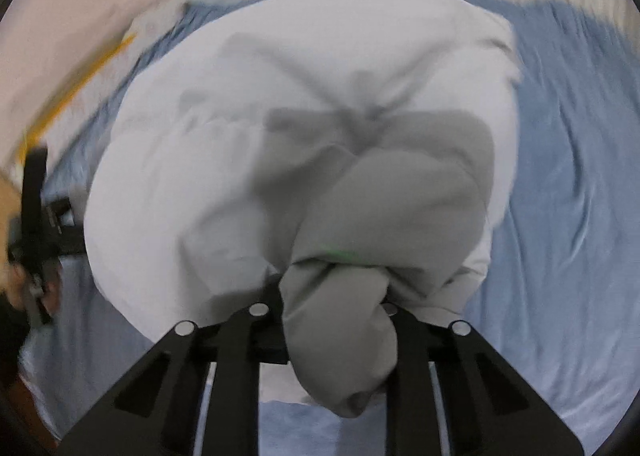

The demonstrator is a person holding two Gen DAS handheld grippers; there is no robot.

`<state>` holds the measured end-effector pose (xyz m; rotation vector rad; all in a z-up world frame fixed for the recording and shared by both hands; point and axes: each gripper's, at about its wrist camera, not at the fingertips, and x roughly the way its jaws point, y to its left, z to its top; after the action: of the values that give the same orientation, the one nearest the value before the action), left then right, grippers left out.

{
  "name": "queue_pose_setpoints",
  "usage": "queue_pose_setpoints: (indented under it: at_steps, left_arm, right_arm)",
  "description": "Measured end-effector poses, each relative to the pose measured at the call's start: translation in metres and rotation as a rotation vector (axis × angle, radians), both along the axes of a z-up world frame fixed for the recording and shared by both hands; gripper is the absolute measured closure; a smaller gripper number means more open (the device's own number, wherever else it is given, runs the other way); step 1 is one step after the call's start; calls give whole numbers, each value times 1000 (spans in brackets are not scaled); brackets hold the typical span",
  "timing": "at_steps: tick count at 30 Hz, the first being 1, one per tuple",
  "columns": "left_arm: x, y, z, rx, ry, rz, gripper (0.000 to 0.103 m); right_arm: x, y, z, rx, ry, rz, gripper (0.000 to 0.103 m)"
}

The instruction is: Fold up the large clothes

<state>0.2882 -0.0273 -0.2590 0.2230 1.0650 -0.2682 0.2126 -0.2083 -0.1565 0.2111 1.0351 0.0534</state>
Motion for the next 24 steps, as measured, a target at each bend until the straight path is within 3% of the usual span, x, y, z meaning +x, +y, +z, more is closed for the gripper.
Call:
queue_pose_setpoints:
  at_steps: [4,12,20,24]
  left_arm:
    - [-3,15,2,-5,6,-4,14]
    - [-15,50,6,-27,8,11,9]
    - [2,55,21,-57,40,-56,27]
    - [5,75,27,-77,39,-59,33]
  right_arm:
    - [9,16,-13,-109,55,20,83]
    - [6,16,-19,-107,73,-24,77]
    - [7,7,-18,-123,91,-59,70]
    - [3,3,-17,-121,97,-88,57]
